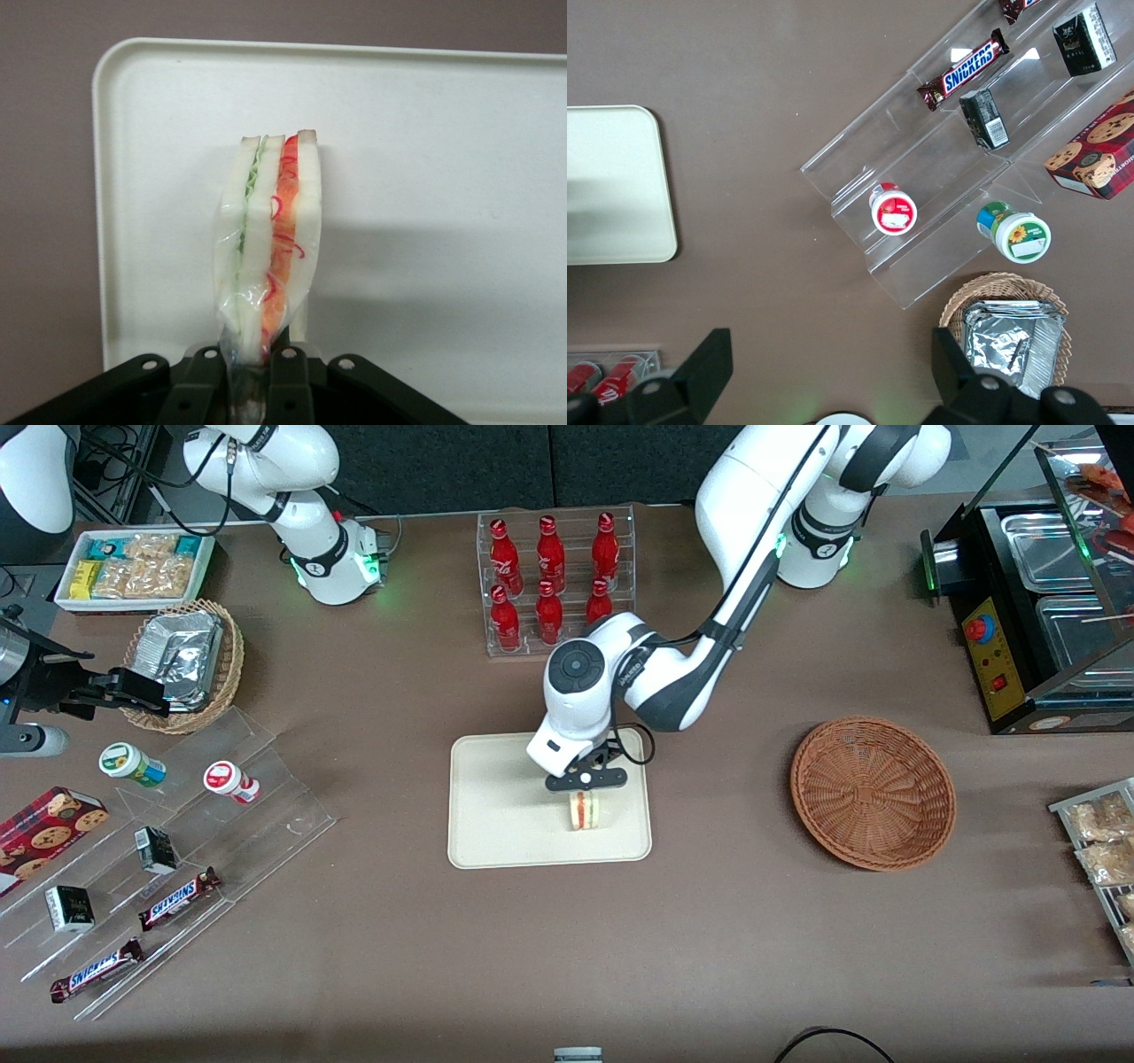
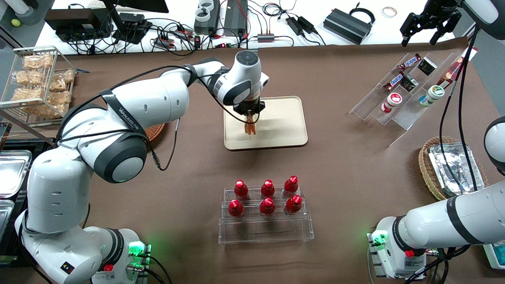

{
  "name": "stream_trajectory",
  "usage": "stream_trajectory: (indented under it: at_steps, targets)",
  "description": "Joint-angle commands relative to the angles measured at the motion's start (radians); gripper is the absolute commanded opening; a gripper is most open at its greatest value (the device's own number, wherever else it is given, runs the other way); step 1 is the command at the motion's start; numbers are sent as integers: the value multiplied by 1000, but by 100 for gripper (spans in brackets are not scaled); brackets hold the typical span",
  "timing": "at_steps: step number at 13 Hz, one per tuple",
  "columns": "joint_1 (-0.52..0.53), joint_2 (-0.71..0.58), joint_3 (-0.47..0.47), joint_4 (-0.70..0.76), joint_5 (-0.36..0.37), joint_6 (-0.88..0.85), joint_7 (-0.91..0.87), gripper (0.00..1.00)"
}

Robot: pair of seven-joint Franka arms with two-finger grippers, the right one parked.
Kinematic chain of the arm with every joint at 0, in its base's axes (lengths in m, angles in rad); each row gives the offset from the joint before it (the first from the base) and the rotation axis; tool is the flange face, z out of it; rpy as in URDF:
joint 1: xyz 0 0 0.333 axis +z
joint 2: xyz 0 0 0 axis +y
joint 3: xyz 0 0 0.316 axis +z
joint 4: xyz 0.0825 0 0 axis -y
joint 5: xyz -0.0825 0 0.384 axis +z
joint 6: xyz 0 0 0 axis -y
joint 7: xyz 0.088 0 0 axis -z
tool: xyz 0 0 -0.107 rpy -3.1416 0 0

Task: Place sandwich from basket to tray
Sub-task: 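Lower the sandwich onto the tray and open the left gripper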

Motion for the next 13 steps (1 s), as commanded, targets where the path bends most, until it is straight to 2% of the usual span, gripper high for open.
stream_trajectory:
  at_steps: [1, 7, 9, 10, 12, 13]
  targets:
    - [-18, 31, 15, 37, 17, 19, -22, 0]
    - [-23, 47, 18, 34, 43, 22, -22, 1]
    - [-23, 51, 18, 34, 44, 22, -19, 38]
    - [-23, 55, 18, 34, 43, 22, -17, 65]
    - [-21, 55, 18, 35, 38, 21, -7, 91]
    - [-18, 55, 18, 38, 35, 21, -16, 100]
